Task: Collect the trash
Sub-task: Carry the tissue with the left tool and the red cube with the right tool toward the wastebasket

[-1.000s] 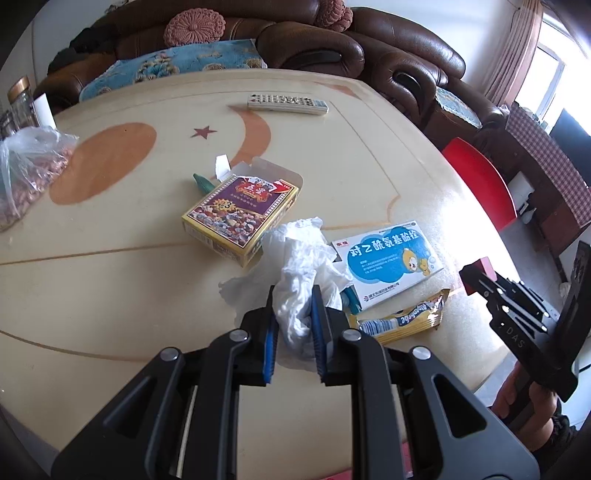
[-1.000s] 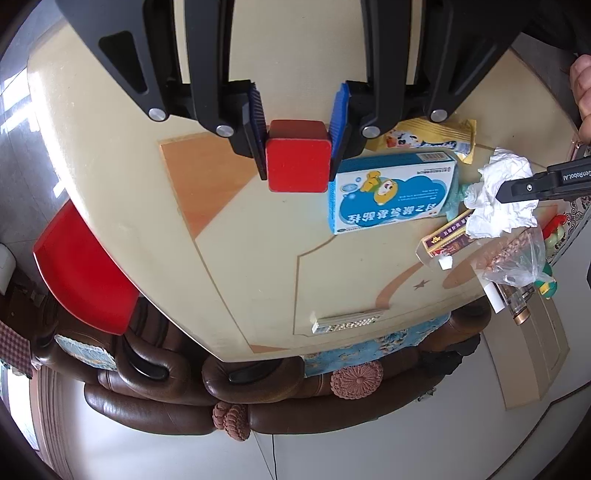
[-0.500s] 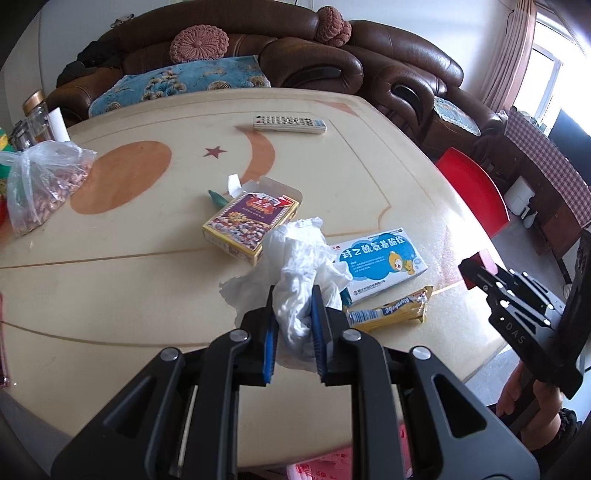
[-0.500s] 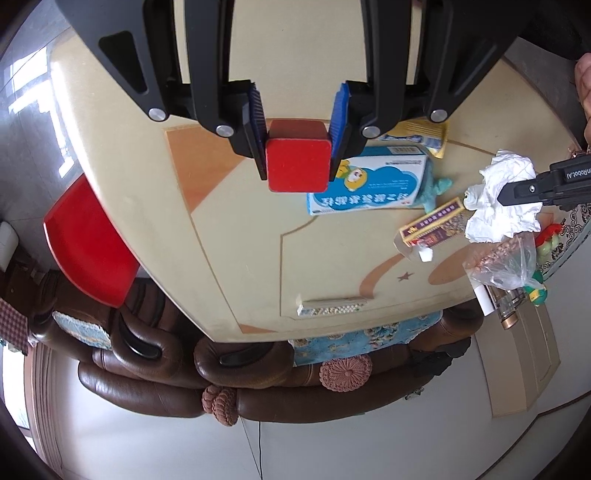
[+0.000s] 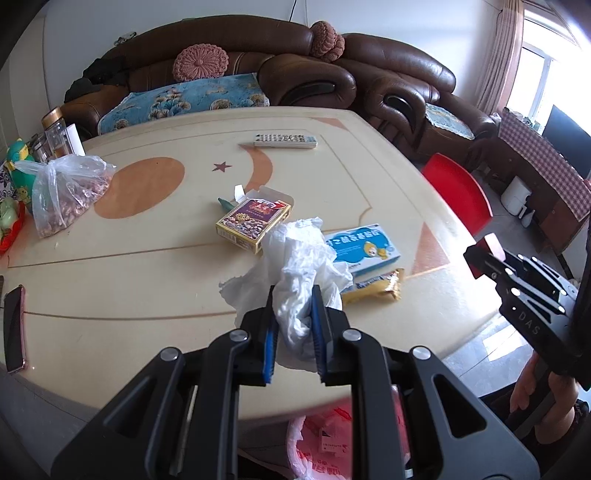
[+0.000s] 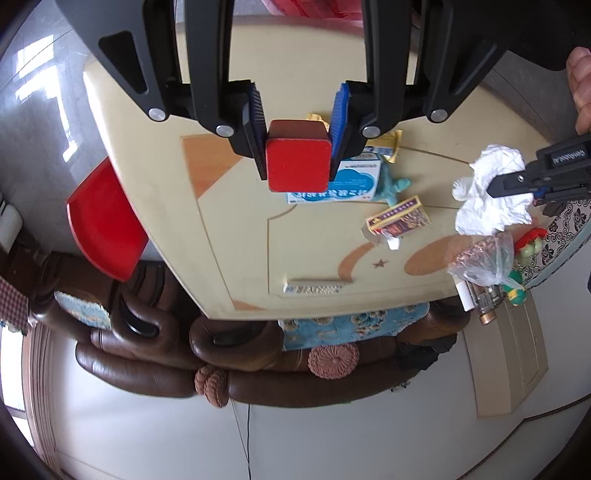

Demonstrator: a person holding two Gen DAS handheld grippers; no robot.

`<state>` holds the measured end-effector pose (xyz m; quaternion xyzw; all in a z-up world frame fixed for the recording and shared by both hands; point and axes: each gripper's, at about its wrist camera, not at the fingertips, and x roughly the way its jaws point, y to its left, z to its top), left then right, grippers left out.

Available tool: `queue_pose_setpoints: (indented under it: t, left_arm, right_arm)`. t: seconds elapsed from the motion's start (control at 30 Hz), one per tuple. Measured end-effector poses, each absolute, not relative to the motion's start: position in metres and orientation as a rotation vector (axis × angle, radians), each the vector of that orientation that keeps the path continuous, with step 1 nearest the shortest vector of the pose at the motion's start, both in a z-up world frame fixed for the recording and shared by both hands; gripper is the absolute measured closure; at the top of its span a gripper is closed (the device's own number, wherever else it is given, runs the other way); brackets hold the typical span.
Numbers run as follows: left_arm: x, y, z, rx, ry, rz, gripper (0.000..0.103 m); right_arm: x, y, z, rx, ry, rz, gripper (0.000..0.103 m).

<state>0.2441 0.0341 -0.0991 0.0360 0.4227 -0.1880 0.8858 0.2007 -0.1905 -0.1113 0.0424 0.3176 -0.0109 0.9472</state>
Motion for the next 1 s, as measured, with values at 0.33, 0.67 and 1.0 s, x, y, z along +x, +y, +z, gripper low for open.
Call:
queue_pose_setpoints:
  t: [0.33,0.67,1.0]
  left_arm:
    - [0.192,0.032,-0.078,0.108,0.841,-0.425,0.086]
    - [0.136,0.027,-0.088,0.144,0.864,-0.48,0.086]
    - [0.093,0.017,-0.124,0.19,0.924,-0.544,0.086]
  right_arm:
    - [0.145,-0.166,-0.074,0.05,0.622,0.029,0.074]
    - [0.092,-0.154,-0.076,0.03,0.664,0.049,0.074]
    - [0.061,-0.147,-0.114,0.018,0.755,0.047,0.074]
